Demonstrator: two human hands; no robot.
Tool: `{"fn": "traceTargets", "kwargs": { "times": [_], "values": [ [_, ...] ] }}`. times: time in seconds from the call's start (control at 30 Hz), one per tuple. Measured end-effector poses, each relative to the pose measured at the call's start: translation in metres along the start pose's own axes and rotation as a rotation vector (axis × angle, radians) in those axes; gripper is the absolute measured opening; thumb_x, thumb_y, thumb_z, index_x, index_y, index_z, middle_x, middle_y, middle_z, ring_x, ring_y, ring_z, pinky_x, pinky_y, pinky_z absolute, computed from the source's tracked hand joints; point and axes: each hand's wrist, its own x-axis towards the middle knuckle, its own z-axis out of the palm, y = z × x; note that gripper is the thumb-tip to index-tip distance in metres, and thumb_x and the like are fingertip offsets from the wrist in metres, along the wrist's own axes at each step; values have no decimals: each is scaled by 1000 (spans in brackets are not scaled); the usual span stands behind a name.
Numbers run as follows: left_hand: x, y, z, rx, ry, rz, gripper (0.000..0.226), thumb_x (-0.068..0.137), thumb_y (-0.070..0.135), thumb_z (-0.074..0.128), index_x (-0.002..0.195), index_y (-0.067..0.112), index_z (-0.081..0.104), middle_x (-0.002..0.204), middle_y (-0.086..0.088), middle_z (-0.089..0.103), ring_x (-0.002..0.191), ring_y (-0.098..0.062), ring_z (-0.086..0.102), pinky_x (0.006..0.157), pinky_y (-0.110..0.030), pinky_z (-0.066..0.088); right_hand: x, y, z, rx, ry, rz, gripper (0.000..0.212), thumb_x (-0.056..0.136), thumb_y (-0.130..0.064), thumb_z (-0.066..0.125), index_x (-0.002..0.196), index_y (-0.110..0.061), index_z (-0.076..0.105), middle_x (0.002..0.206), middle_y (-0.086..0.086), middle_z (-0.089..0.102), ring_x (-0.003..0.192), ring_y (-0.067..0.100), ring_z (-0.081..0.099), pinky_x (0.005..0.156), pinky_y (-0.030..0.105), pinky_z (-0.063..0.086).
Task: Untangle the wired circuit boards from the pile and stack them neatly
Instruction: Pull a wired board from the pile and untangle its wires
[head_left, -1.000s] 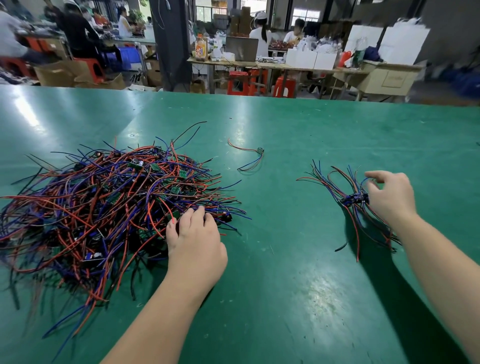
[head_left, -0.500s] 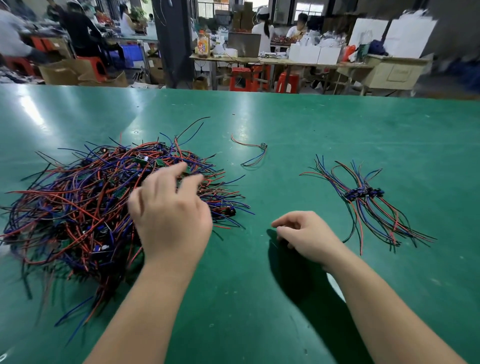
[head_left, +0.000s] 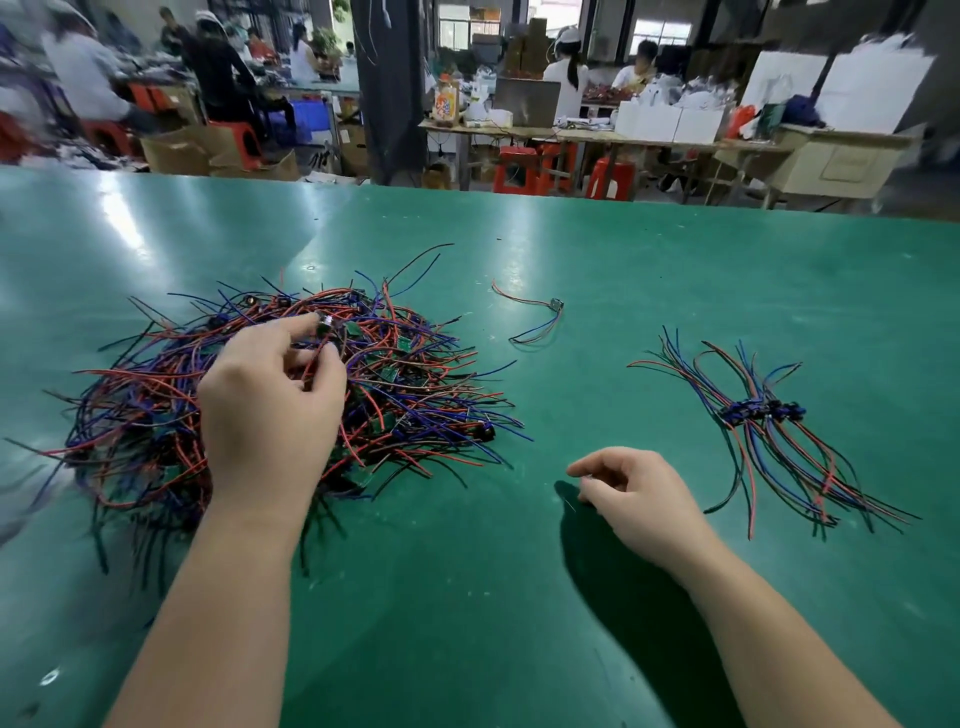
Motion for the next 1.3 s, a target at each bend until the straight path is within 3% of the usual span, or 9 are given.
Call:
{"fn": "traceTargets", "kwargs": {
  "times": [0.13, 0.27, 0.37, 0.5, 0.7, 0.97, 1.03, 1.17, 1.3],
  "values": [
    [4, -12, -3, 227, -234, -191, 27, 80, 33, 66, 106, 26, 72, 100, -6, 72, 99, -31, 62, 90, -39, 44, 0, -3, 0, -36, -8, -14, 22, 85, -13, 57, 83, -30, 70, 70, -8, 67, 58, 4, 55, 48, 7, 35],
    [9, -23, -8, 37, -499, -359, 29, 72, 67, 62, 71, 40, 72, 79, 16, 69, 87, -17, 62, 89, -37, 47, -1, -5, -2, -23, -12, -4, 23, 84, -11, 58, 81, -31, 69, 73, -5, 70, 67, 15, 63, 53, 15, 42],
    [14, -27, -7, -171, -423, -476, 47, 82, 68, 44, 65, 35, 73, 72, 11, 65, 76, -14, 56, 73, -28, 42, -3, -5, -3, -13, -15, 1, 22, 84, -11, 58, 83, -29, 71, 74, -2, 71, 72, 21, 65, 59, 22, 44],
    [10, -31, -1, -41, -393, -354, 15, 85, 36, 66, 91, 25, 75, 65, 8, 65, 61, -6, 53, 59, -17, 39, -3, -6, -3, -2, -16, 9, 21, 84, -11, 58, 85, -27, 71, 74, -3, 71, 74, 24, 65, 64, 26, 48],
    [3, -28, 0, 53, -434, -235, 21, 71, 49, 77, 85, 36, 69, 71, 20, 63, 81, -10, 61, 95, -44, 43, -5, -7, -4, 16, -20, 12, 22, 85, -10, 57, 84, -28, 70, 72, -4, 71, 70, 19, 63, 63, 25, 47],
    [-5, -13, 10, -123, -163, -84, 13, 88, 38, 64, 80, 29, 68, 70, 13, 63, 73, -21, 63, 86, -49, 49, -4, -7, -4, 37, -17, 8, 21, 85, -10, 57, 84, -27, 70, 73, -4, 71, 70, 20, 63, 64, 27, 49],
    [-7, -10, 11, -146, -75, -5, 16, 90, 35, 62, 83, 23, 70, 69, 10, 64, 70, -21, 64, 83, -44, 51, -4, -6, -3, 50, -21, 10, 20, 85, -11, 58, 84, -27, 70, 75, 0, 71, 68, 21, 62, 63, 27, 49],
    [-10, -1, 14, -333, -20, 36, 14, 92, 28, 61, 86, 19, 70, 79, 11, 68, 74, -3, 63, 73, -11, 46, -4, -4, -1, 92, -8, -6, 22, 84, -9, 57, 84, -27, 70, 72, 0, 70, 61, 12, 56, 58, 23, 45],
    [-17, 21, 15, -638, -97, 15, 11, 93, 25, 60, 85, 31, 65, 82, 17, 71, 82, -3, 68, 77, -17, 51, -4, -9, 2, 340, 119, -81, 31, 86, -4, 57, 103, -27, 69, 74, -1, 68, 52, 9, 54, 56, 16, 45]
  ]
}}
